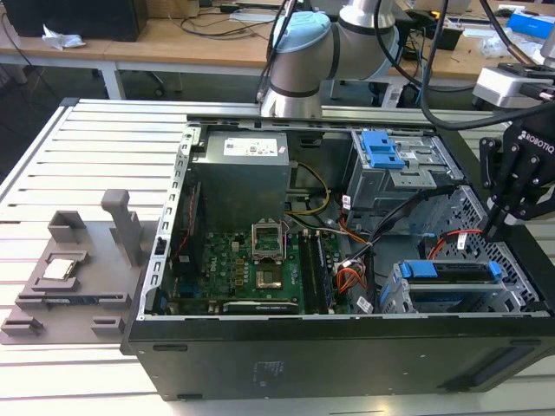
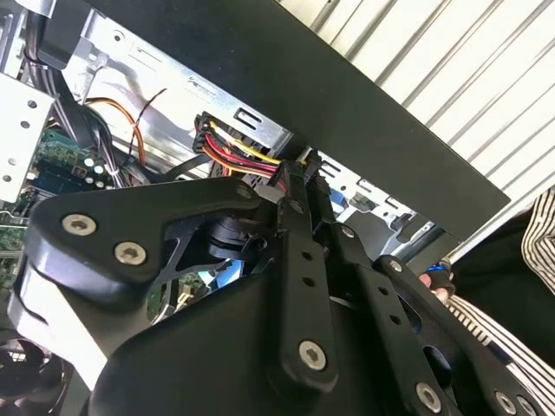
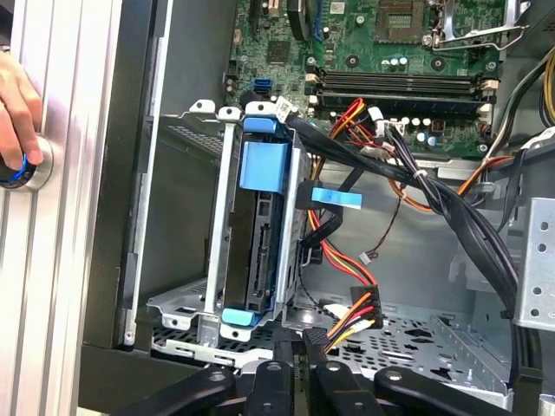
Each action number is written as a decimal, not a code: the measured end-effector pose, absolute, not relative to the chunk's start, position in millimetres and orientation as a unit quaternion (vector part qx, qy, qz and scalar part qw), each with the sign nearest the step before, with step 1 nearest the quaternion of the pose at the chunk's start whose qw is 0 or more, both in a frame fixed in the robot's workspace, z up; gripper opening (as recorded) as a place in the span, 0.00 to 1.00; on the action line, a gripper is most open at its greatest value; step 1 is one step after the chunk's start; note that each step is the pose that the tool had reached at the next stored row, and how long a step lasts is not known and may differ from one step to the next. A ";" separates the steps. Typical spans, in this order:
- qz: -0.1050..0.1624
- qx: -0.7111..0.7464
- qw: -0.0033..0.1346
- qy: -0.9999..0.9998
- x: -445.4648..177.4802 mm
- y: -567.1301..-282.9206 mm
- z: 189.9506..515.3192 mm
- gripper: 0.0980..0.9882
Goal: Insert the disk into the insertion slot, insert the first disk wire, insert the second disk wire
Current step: 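Insert the first disk wire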
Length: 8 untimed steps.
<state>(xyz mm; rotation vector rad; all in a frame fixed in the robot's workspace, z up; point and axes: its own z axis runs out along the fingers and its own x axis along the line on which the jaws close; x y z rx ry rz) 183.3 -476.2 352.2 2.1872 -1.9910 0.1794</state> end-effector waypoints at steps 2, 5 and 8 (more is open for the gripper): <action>0.061 0.735 0.089 -0.669 183.3 -476.1 352.2 0.07; 0.061 0.735 0.089 -0.669 183.3 -476.1 353.1 0.07; 0.061 0.735 0.089 -0.669 179.6 -476.6 359.5 0.07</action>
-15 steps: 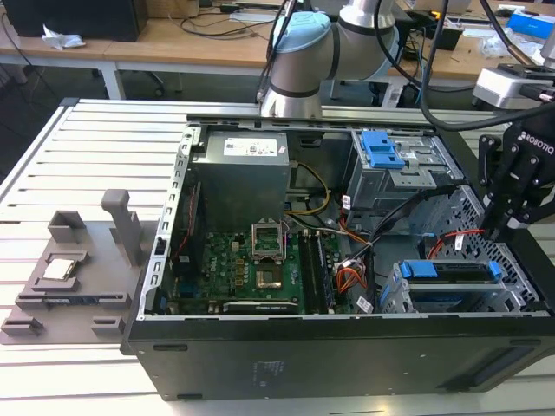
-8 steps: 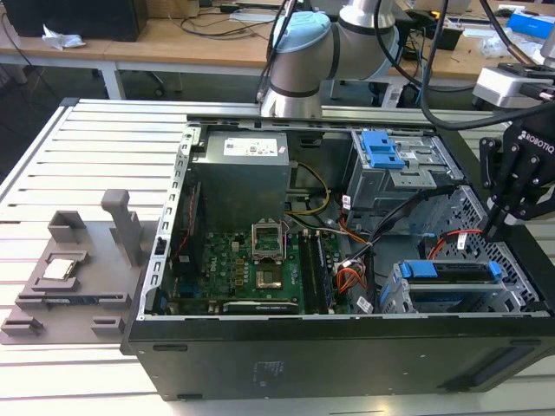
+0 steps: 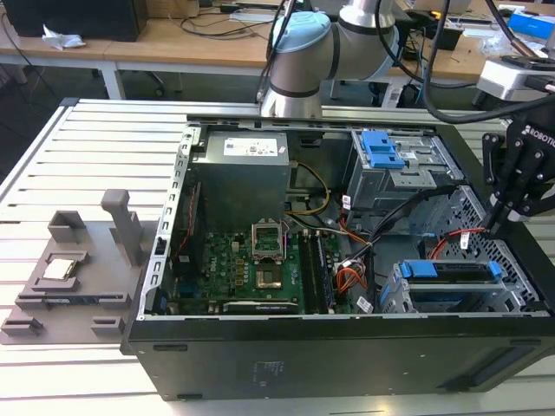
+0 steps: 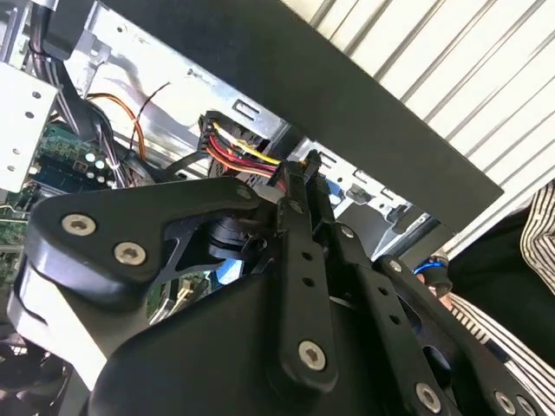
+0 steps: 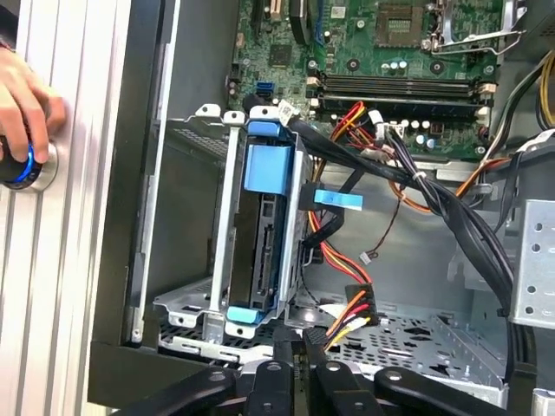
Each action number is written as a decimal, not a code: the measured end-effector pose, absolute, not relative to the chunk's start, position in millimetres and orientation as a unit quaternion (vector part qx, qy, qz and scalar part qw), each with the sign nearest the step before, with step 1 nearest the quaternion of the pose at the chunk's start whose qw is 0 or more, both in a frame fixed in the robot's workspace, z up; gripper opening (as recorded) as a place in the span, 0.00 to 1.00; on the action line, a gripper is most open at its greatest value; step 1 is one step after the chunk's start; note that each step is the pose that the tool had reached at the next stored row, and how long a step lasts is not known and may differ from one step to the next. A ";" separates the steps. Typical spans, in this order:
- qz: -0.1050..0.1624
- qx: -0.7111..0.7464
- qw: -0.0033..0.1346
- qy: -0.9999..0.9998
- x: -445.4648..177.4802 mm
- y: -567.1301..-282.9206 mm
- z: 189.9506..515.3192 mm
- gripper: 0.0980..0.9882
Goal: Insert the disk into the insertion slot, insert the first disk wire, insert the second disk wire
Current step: 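Insert the first disk wire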
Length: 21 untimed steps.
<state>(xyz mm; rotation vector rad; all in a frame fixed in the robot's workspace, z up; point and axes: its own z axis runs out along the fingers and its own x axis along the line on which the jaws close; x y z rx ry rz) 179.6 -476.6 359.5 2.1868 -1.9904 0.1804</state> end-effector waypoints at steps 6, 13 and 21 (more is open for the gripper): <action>0.061 0.735 0.089 -0.669 142.5 -478.3 357.4 0.07; 0.061 0.735 0.089 -0.669 142.2 -490.2 356.8 0.07; 0.052 0.736 0.080 -0.671 142.2 -503.4 355.6 0.07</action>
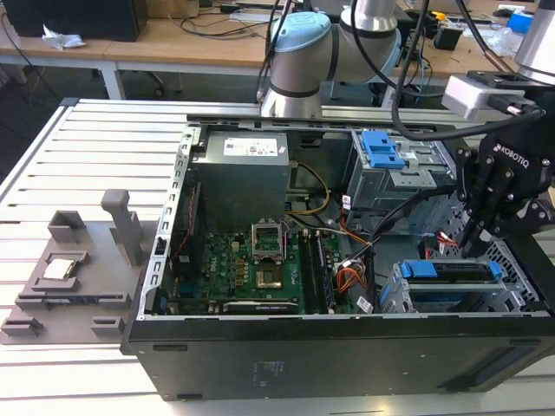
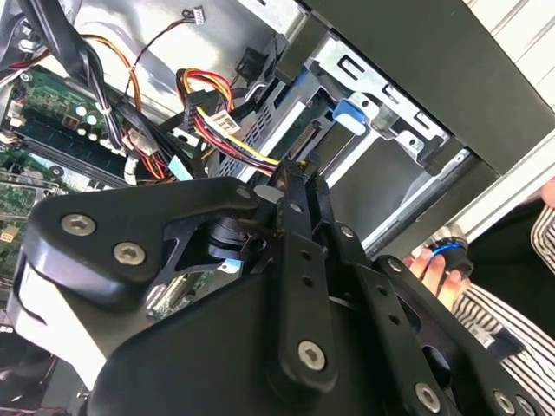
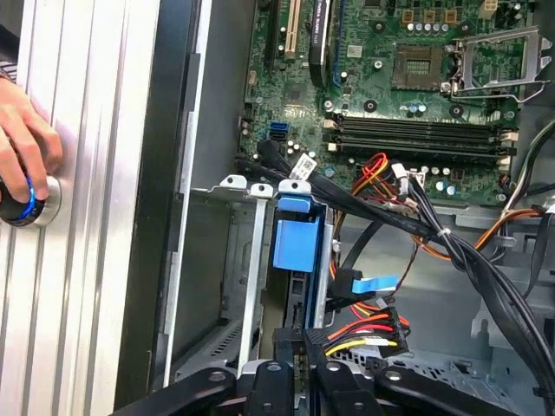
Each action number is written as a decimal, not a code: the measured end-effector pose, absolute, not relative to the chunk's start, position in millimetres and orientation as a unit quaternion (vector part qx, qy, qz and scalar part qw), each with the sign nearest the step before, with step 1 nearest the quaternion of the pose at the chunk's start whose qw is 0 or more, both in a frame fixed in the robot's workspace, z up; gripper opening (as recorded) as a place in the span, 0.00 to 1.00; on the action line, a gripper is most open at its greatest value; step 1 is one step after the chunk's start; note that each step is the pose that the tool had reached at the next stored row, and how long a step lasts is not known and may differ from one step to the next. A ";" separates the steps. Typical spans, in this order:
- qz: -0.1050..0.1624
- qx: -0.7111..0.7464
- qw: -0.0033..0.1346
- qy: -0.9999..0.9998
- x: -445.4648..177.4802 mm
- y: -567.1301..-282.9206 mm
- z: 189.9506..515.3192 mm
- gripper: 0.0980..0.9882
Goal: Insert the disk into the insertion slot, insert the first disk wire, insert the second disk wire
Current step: 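Insert the first disk wire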
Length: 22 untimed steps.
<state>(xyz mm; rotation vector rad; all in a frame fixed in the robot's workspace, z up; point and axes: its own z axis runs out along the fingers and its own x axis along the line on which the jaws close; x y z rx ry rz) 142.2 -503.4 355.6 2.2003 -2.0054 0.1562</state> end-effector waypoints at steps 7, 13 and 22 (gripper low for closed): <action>0.044 0.734 0.071 -0.674 142.2 -515.7 354.8 0.07; 0.044 0.734 0.071 -0.674 142.2 -516.4 354.7 0.07; 0.044 0.734 0.071 -0.674 142.2 -520.4 354.1 0.07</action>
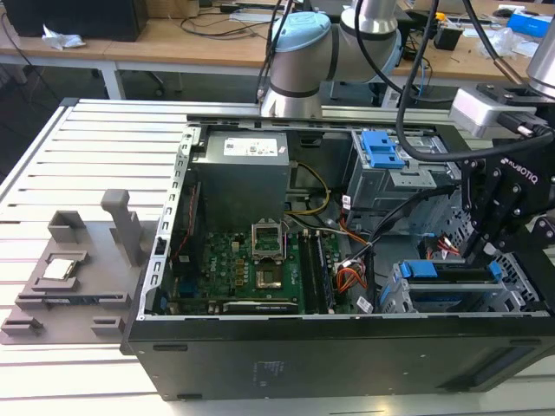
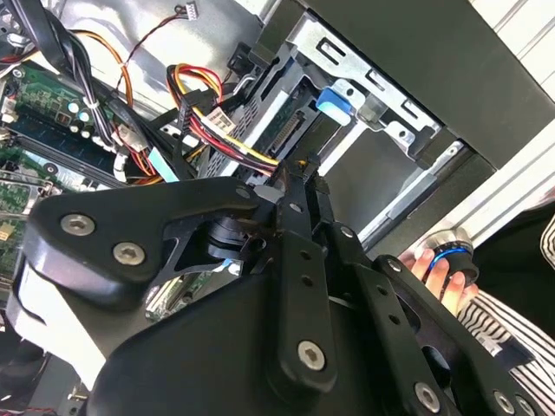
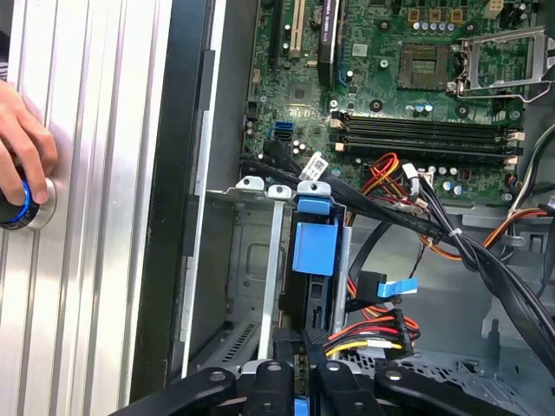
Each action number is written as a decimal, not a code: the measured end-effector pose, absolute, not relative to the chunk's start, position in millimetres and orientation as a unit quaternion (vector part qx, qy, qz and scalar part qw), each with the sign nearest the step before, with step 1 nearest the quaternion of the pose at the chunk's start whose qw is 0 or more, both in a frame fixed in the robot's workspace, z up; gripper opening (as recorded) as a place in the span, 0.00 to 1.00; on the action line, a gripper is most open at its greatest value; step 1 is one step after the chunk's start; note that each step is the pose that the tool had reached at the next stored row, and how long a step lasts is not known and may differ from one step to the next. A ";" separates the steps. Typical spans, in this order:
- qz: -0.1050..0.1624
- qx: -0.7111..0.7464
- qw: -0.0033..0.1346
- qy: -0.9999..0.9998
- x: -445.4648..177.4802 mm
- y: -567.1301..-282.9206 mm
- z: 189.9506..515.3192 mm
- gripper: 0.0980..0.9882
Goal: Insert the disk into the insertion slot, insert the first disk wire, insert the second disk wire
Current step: 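Insert the first disk wire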
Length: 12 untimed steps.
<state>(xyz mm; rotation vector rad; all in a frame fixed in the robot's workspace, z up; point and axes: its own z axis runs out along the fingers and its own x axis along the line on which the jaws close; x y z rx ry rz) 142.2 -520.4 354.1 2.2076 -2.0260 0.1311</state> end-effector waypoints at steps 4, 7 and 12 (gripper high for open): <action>0.040 0.735 0.068 -0.674 142.2 -526.8 353.5 0.07; 0.031 0.735 0.058 -0.675 142.2 -529.2 353.2 0.07; 0.001 0.736 0.025 -0.677 142.2 -535.1 352.6 0.07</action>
